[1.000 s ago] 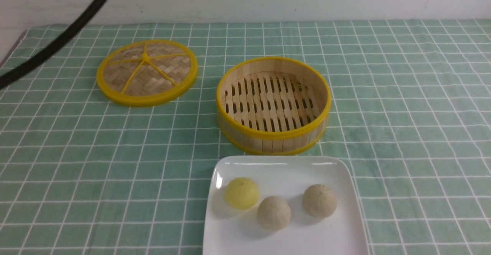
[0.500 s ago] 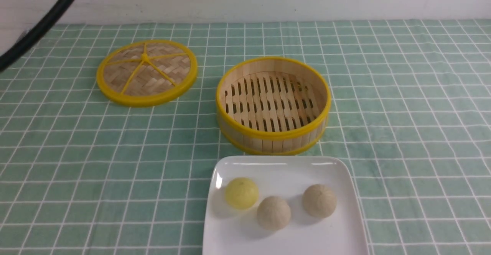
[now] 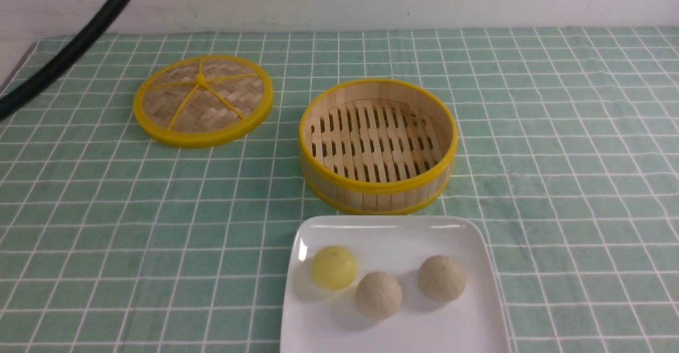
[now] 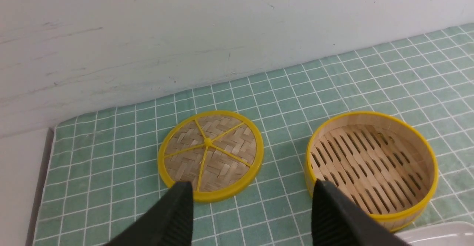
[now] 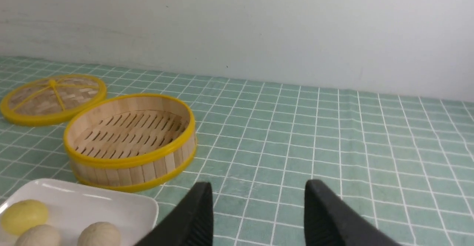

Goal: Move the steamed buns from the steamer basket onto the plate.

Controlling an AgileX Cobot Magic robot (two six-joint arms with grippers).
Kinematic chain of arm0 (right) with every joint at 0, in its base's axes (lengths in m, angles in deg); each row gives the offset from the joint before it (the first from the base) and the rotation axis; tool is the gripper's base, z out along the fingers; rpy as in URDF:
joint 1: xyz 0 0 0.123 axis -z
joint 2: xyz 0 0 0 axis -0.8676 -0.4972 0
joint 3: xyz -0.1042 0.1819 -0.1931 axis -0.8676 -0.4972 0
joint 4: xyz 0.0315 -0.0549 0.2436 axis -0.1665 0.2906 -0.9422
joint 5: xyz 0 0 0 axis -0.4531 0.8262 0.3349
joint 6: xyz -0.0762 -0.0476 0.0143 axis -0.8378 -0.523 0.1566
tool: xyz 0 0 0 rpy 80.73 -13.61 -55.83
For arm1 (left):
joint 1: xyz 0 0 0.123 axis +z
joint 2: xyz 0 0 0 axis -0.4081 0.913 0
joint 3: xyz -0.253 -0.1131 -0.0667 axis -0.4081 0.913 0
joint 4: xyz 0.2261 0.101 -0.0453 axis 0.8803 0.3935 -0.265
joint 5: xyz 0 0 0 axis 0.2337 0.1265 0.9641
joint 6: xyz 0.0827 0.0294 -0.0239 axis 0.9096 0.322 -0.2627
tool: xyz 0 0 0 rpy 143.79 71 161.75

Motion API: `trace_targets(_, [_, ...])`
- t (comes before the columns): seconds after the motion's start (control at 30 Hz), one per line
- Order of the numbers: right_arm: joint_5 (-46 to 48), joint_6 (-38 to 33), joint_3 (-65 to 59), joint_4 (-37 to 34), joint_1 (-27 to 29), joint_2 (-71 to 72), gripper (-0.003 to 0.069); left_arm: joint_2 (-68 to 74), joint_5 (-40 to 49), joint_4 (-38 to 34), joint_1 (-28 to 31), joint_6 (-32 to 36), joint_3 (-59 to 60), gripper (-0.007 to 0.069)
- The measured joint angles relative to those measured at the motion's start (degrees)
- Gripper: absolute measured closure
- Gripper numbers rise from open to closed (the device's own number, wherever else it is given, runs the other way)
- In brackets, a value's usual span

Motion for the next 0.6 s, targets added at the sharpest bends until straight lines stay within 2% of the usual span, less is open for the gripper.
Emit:
trace_targets(0.13, [-3.9, 2.1, -5.5, 4.2, 0.0, 0.0, 0.03, 0.0, 0.0, 0.0, 0.0, 0.0, 1.2, 0.0183])
trace_targets(0.33, [-4.9, 2.3, -10.6, 5.4, 0.0, 0.0, 0.0313, -0.1, -0.5, -0.1, 0.0, 0.0, 6.6, 0.0186])
trace_targets(0.6, [-5.0, 2.3, -13.6, 5.5, 0.0, 0.0, 0.0358, 0.0, -8.0, -0.2, 0.0, 0.0, 11.9, 0.0214])
